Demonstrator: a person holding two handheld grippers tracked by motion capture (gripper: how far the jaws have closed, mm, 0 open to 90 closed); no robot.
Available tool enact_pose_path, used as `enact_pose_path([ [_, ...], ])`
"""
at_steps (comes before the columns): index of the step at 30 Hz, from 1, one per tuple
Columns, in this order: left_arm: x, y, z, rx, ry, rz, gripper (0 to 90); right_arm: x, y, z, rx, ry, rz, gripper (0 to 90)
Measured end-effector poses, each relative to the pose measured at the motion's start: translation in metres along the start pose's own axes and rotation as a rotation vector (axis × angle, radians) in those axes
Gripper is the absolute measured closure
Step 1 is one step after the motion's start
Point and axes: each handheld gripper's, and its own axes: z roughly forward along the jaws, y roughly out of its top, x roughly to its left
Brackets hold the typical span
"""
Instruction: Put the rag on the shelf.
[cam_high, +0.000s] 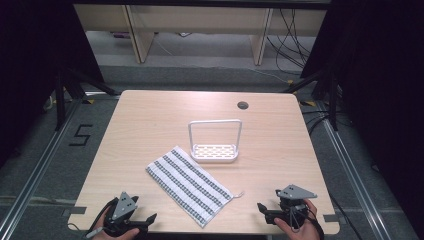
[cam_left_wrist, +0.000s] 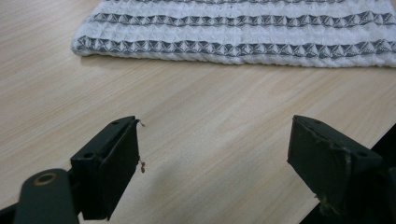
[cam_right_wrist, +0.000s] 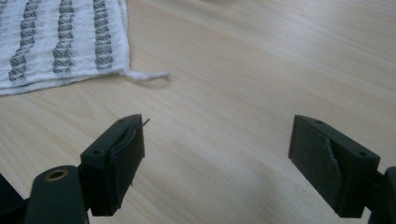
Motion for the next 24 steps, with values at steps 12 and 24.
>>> enact_pose_path([
  [12,-0.017,0.005,0.003,-0.029,-0.063,-0.004,16.3,0.001,0.002,0.0,-0.008,0.013,-0.006,24.6],
  [24,-0.036,0.013,0.013,-0.029,-0.104,0.008,16.8,0.009,0.014,0.006,-0.007,0.073,-0.022,26.9],
])
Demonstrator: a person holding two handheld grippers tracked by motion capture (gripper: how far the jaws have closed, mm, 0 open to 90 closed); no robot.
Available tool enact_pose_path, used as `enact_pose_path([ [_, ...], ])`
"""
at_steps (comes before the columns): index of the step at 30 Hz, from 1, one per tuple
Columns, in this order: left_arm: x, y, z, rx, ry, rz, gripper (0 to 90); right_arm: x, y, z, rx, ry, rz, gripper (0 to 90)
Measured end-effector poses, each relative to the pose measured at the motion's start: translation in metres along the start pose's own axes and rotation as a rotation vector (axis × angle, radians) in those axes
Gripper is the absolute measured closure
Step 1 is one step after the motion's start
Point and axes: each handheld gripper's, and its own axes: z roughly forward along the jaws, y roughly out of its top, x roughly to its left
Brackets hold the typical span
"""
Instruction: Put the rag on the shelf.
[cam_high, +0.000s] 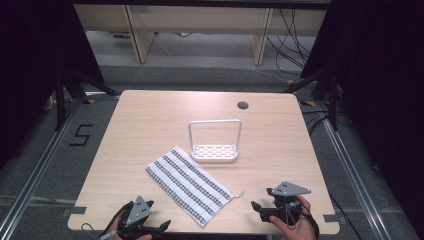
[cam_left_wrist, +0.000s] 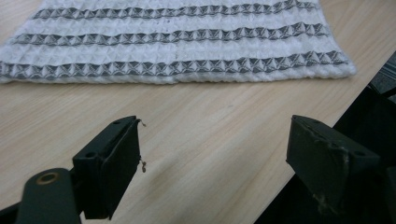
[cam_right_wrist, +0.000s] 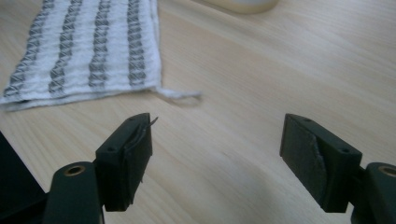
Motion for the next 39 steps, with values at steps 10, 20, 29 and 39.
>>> enact_pose_path([
  [10,-0.023,0.009,0.011,0.007,-0.027,0.069,18.4,0.012,0.012,0.017,0.032,0.045,-0.082,32.3],
  [20,-0.054,0.027,0.035,0.032,-0.123,0.19,22.5,0.022,0.026,0.035,0.042,0.087,-0.141,37.7],
  [29,-0.066,0.041,0.046,0.022,-0.159,0.205,29.9,0.033,0.037,0.056,0.059,0.105,-0.177,45.0],
  [39,-0.069,0.048,0.056,0.043,-0.18,0.24,36.3,0.038,0.041,0.068,0.087,0.093,-0.199,47.5],
])
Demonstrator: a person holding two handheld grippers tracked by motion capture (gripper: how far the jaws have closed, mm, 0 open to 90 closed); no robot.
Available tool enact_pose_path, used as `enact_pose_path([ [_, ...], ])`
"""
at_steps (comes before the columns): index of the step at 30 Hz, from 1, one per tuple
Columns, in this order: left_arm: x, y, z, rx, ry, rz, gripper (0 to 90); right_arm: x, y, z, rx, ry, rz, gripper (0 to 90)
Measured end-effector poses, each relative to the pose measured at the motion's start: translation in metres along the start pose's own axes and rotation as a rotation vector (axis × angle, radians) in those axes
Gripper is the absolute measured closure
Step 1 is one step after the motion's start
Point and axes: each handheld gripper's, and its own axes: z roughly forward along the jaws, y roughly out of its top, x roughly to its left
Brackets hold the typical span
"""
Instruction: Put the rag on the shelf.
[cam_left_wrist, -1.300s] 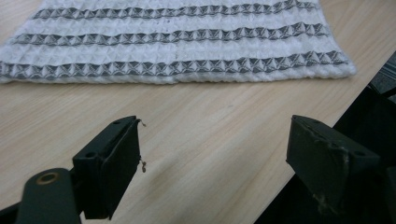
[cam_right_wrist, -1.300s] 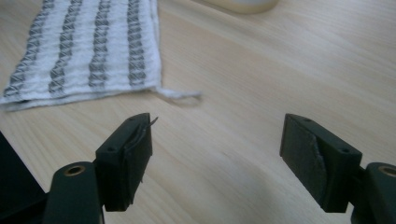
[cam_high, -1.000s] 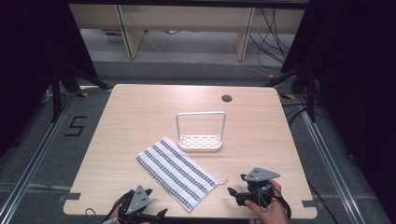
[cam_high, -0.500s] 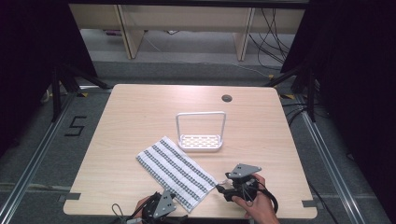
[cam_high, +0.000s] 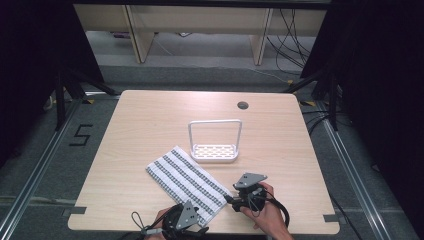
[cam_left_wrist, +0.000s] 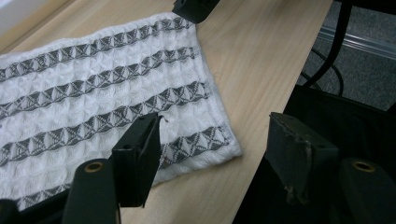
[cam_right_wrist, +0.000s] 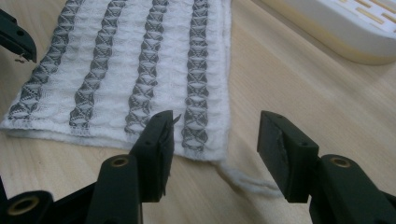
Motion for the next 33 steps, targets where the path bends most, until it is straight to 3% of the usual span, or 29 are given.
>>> enact_pose_path([
  [2,0.002,0.001,0.0,0.02,0.008,0.017,38.3,-0.001,0.001,0.001,0.0,-0.002,-0.007,47.8],
  [4,0.002,0.002,0.002,0.02,0.009,0.0,41.3,-0.001,0.002,0.001,-0.003,-0.005,-0.015,47.9],
  [5,0.004,0.003,0.003,0.026,-0.001,0.02,41.3,-0.002,0.002,0.002,-0.004,-0.007,-0.017,48.0],
  [8,0.004,0.003,0.005,0.044,-0.009,0.022,44.1,-0.001,0.002,0.003,0.008,0.0,0.006,48.1],
  [10,0.003,0.004,0.009,0.073,-0.017,0.038,44.9,-0.002,0.003,0.003,0.018,-0.003,-0.029,48.2],
  [14,0.002,0.003,0.012,0.093,-0.012,0.061,47.8,0.0,0.002,0.005,0.011,-0.007,-0.032,49.1],
  [20,0.005,0.003,0.012,0.078,-0.032,0.045,58.8,0.002,0.002,0.007,0.035,-0.001,-0.04,57.1],
  [21,0.009,0.003,0.011,0.085,-0.019,0.07,61.6,0.0,0.002,0.01,0.028,0.001,-0.067,59.2],
  [22,0.008,0.003,0.011,0.08,-0.026,0.058,63.8,0.0,0.002,0.011,0.029,0.002,-0.067,60.4],
  [28,0.011,0.002,0.012,0.068,-0.022,0.08,78.2,-0.001,0.001,0.012,0.035,0.037,-0.026,68.2],
  [29,0.011,0.002,0.012,0.079,-0.017,0.077,80.1,-0.001,0.0,0.012,0.022,0.034,0.01,70.0],
  [33,0.011,0.001,0.014,0.05,-0.018,0.091,83.1,-0.004,-0.001,0.01,0.023,0.059,0.045,79.2],
])
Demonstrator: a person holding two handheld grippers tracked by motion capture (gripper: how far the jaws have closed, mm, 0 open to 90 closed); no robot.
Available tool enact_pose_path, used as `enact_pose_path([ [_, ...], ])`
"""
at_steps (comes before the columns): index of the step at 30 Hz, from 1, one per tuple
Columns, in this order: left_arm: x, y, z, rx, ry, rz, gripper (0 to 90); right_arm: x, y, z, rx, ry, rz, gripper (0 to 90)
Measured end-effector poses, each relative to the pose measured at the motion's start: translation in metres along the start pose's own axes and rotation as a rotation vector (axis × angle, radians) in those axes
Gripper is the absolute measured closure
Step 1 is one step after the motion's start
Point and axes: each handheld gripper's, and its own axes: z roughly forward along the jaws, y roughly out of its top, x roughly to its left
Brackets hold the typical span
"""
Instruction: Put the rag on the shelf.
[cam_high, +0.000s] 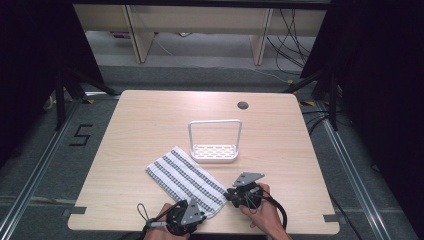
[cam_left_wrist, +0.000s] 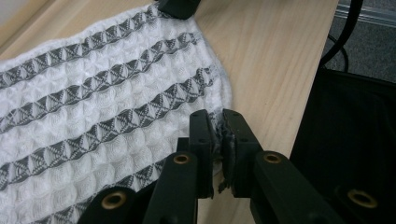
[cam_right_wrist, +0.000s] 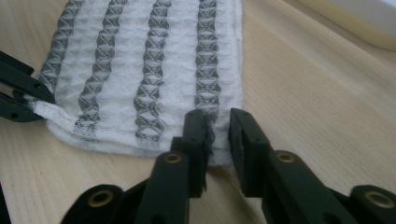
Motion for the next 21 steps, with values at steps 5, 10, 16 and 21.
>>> enact_pose_path([
  [5,0.001,-0.001,0.0,-0.003,-0.005,0.0,84.2,-0.001,-0.002,0.002,-0.03,0.022,0.019,85.3],
  [10,0.002,0.0,-0.003,-0.016,-0.01,-0.011,84.7,0.002,0.0,0.0,-0.059,0.021,0.007,86.2],
  [16,0.004,0.006,-0.017,-0.053,-0.002,-0.026,85.0,0.01,0.009,-0.016,-0.113,0.021,-0.029,86.5],
  [21,0.006,0.01,-0.03,-0.097,-0.009,-0.046,85.0,0.014,0.016,-0.028,-0.166,0.021,-0.054,86.5],
])
